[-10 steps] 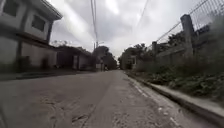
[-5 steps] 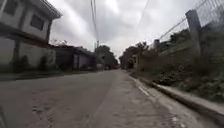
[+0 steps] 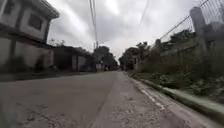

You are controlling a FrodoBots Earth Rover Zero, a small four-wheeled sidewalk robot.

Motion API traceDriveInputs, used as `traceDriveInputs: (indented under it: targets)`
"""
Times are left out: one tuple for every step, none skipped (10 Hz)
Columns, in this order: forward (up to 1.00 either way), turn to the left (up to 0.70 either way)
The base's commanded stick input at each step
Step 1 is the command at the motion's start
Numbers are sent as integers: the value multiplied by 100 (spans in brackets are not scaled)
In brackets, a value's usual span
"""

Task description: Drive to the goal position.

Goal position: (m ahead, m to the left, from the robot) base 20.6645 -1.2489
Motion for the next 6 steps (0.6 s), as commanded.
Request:
traceDriveInputs:
  targets:
    - [70,-35]
    - [70,-9]
    - [70,0]
    - [70,0]
    - [70,0]
    - [70,0]
